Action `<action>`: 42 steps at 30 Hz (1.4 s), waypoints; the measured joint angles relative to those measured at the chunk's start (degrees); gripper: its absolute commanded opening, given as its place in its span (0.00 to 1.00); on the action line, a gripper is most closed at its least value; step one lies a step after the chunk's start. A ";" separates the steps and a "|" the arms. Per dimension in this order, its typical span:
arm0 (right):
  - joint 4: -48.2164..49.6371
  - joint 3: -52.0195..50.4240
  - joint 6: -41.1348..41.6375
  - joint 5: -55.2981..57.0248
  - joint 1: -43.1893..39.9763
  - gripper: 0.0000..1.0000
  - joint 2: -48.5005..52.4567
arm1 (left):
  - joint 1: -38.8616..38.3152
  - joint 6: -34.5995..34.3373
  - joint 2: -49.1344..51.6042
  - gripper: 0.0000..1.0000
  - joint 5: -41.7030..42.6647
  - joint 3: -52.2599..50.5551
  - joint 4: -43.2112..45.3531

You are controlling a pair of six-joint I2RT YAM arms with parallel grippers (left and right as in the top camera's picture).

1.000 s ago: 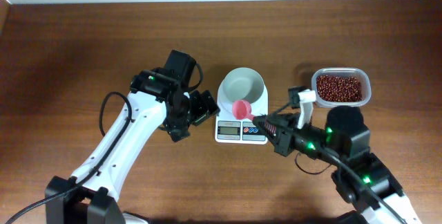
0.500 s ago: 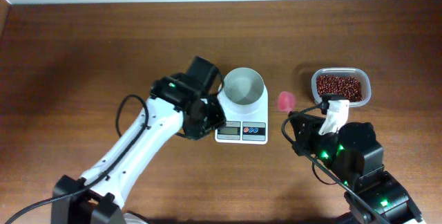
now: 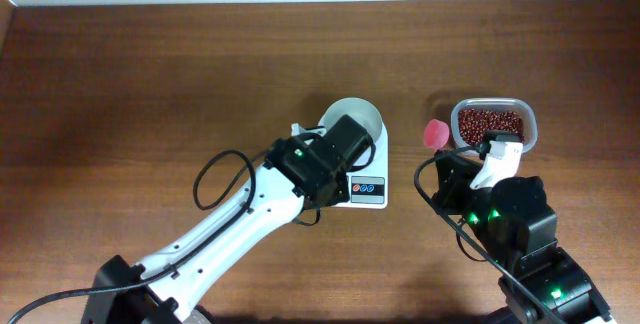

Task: Scoop and weigh 50g on scale

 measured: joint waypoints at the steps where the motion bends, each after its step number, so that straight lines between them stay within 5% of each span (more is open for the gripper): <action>1: 0.00 0.00 0.00 0.48 0.00 0.04 0.00 | -0.11 -0.04 0.00 0.12 -0.66 0.00 0.00; 7: 1.90 -0.02 -0.15 2.99 0.00 0.04 -0.02 | -0.20 1.60 0.02 0.00 -5.57 0.00 0.17; 42: 13.88 0.00 -2.29 23.96 0.00 0.04 0.98 | -6.32 16.28 19.45 0.00 -7.04 -0.02 15.19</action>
